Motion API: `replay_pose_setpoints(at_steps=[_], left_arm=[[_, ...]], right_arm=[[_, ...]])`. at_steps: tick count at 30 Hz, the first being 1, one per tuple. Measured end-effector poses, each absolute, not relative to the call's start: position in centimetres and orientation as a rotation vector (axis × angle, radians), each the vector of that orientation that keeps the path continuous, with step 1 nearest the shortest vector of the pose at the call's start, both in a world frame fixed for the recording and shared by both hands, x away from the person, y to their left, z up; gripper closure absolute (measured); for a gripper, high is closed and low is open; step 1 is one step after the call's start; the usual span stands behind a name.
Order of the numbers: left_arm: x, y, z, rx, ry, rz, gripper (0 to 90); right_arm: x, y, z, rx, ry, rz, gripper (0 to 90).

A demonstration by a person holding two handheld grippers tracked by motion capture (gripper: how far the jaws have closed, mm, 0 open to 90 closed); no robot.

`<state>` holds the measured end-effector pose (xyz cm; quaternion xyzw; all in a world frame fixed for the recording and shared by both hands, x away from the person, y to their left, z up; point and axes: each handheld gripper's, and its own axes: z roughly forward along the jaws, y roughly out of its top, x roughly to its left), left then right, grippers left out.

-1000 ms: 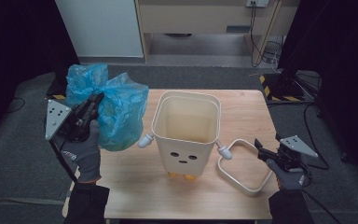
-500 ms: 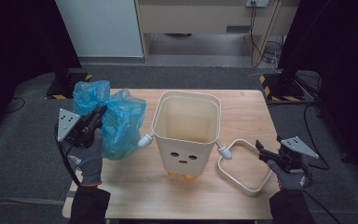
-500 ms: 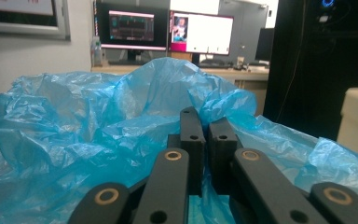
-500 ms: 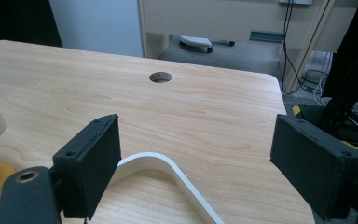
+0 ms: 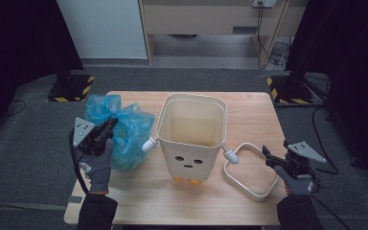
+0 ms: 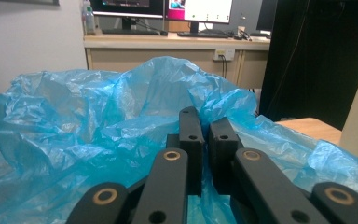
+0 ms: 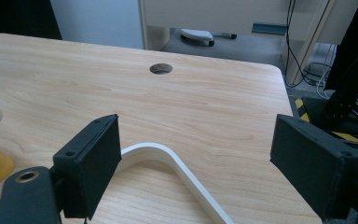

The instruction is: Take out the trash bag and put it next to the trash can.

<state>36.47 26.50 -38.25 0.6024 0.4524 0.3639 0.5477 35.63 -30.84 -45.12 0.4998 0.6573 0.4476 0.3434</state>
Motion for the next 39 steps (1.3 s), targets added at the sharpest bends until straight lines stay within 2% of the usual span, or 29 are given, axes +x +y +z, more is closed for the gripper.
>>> replay_pose_setpoints(at_steps=[10, 12, 13, 17, 22, 33, 39], left_arm=[[36.5, 26.9, -38.2, 1.421, 1.067, 0.846, 79.9], [36.4, 27.1, -38.0, 1.413, 1.061, 0.845, 72.4], [36.3, 27.1, -37.9, 1.411, 1.058, 0.844, 72.4], [35.6, 27.1, -37.3, 1.406, 1.035, 0.839, 60.1], [34.8, 27.1, -36.5, 1.387, 1.026, 0.826, 53.8], [32.0, 26.2, -34.7, 1.415, 0.941, 0.826, 47.3], [29.9, 25.2, -35.6, 1.492, 0.906, 0.789, 45.1]], right_arm=[[35.6, -30.8, -45.1, 1.314, 1.713, 1.163, 16.1], [35.6, -30.8, -45.2, 1.318, 1.715, 1.158, 16.1], [35.6, -30.8, -45.2, 1.318, 1.715, 1.158, 16.1], [35.6, -30.7, -45.2, 1.313, 1.711, 1.165, 16.0], [35.6, -30.8, -45.1, 1.315, 1.712, 1.162, 16.0], [35.6, -30.9, -45.2, 1.308, 1.709, 1.162, 15.9], [35.5, -31.0, -45.3, 1.309, 1.706, 1.162, 15.9]])
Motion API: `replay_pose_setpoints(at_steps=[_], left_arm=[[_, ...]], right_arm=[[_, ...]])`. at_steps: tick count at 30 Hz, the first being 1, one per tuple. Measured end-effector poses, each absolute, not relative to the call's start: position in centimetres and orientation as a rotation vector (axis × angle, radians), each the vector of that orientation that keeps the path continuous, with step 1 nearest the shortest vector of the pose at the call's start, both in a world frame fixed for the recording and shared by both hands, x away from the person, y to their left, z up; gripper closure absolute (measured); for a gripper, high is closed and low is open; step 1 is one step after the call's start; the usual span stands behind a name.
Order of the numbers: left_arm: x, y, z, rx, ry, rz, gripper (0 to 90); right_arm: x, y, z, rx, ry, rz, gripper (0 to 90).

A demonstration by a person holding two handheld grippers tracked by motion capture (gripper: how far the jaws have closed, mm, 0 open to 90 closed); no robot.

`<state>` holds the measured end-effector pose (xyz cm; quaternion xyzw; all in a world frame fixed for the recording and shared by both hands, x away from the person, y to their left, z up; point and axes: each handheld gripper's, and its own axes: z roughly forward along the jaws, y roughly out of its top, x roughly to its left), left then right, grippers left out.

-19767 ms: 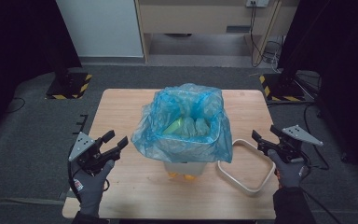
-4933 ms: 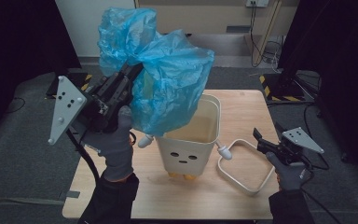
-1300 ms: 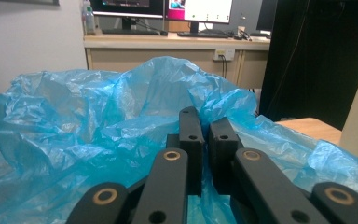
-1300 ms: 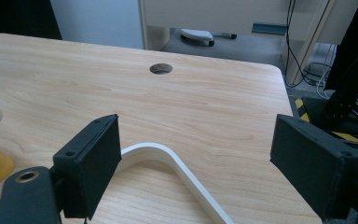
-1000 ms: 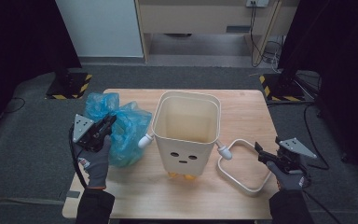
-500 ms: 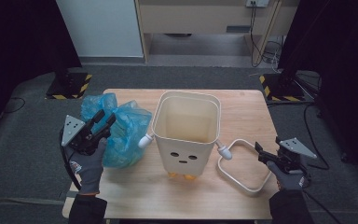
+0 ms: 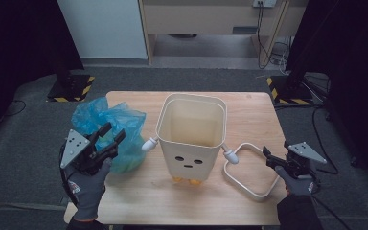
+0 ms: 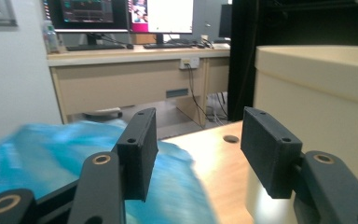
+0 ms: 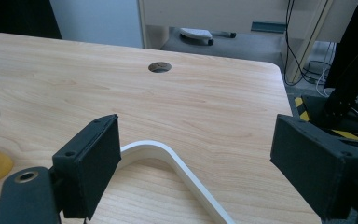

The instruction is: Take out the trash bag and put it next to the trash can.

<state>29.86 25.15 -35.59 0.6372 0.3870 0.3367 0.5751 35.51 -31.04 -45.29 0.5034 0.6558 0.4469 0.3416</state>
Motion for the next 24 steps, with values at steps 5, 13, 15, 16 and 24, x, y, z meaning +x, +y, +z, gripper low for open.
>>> replay_pose_setpoints(at_steps=[5, 13, 15, 16, 24], left_arm=[[28.4, 24.3, -37.0, 1.542, 0.881, 0.752, 44.9], [27.7, 22.0, -40.2, 1.717, 0.861, 0.683, 43.0], [27.9, 21.7, -41.5, 1.76, 0.877, 0.654, 42.5], [28.0, 21.5, -42.2, 1.781, 0.889, 0.637, 42.2], [29.4, 20.5, -47.0, 1.965, 0.943, 0.5, 38.8]], right_arm=[[35.4, -31.0, -45.5, 1.315, 1.715, 1.156, 15.9], [35.0, -31.0, -45.9, 1.296, 1.75, 1.112, 16.0], [34.9, -31.1, -46.1, 1.293, 1.762, 1.094, 16.0], [34.8, -31.2, -46.3, 1.294, 1.764, 1.094, 16.0], [34.6, -31.4, -46.9, 1.305, 1.786, 1.074, 15.9]])
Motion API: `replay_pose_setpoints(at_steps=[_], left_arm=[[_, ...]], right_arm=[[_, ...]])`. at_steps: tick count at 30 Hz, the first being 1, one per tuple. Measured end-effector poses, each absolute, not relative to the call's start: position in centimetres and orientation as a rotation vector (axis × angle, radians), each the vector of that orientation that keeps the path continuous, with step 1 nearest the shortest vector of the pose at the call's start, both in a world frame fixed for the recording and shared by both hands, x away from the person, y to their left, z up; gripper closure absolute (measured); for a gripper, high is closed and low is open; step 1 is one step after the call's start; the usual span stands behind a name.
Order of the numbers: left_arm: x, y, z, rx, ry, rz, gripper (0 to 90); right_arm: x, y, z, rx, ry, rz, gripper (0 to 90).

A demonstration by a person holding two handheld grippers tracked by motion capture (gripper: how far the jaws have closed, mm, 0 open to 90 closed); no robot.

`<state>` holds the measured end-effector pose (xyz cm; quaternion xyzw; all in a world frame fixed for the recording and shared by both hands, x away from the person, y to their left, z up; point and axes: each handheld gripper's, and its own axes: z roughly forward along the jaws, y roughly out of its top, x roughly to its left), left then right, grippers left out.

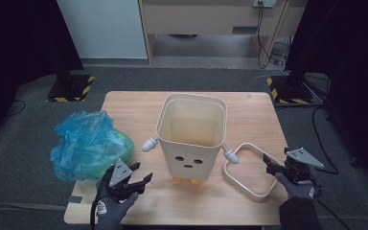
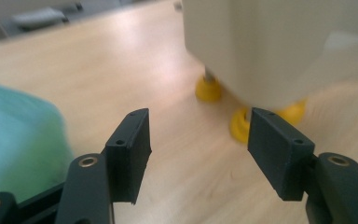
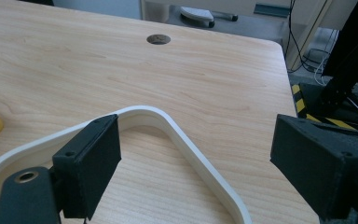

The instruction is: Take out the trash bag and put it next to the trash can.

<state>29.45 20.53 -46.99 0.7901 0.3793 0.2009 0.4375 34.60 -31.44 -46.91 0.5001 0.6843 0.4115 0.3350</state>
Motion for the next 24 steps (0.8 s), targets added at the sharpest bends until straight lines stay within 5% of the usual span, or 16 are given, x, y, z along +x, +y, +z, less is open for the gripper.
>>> replay_pose_setpoints(at_steps=[6, 24], left_arm=[[30.3, 19.8, -49.2, 2.047, 0.966, 0.406, 37.7], [31.0, 17.0, -52.1, 2.289, 0.889, 0.423, 30.5]], right_arm=[[34.8, -31.9, -47.6, 1.328, 1.805, 1.048, 16.1], [36.1, -33.5, -50.6, 1.467, 1.926, 0.895, 28.9]])
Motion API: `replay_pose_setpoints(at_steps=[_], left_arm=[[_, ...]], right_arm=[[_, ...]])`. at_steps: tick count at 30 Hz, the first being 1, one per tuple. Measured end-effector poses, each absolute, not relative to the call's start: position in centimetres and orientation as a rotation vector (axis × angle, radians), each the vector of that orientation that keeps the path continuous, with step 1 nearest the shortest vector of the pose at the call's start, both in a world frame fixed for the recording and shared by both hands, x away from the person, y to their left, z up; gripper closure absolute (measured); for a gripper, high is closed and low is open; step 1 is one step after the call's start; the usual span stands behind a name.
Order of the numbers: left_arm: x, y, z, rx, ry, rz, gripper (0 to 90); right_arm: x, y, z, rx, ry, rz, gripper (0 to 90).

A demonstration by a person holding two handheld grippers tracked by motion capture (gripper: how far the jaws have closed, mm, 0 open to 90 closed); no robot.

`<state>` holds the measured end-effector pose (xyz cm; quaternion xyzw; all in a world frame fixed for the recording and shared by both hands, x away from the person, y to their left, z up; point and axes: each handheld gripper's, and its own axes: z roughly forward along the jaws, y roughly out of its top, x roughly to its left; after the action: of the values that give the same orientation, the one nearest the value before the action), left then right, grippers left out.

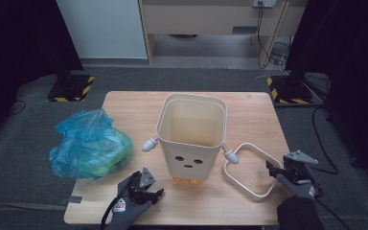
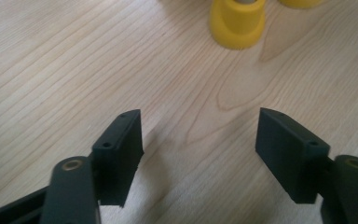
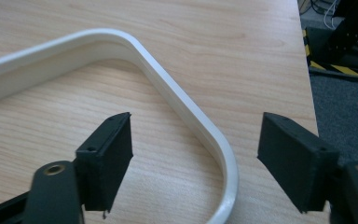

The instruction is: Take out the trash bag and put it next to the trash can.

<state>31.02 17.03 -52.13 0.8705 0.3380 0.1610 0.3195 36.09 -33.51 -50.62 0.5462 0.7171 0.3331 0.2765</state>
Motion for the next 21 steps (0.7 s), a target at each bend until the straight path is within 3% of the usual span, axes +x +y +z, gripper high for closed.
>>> replay_pose_setpoints(at_steps=[21], left_arm=[[31.8, 17.7, -52.9, 2.229, 0.98, 0.374, 9.1]], right_arm=[[37.3, -34.7, -51.7, 1.514, 1.991, 0.799, 65.0]])
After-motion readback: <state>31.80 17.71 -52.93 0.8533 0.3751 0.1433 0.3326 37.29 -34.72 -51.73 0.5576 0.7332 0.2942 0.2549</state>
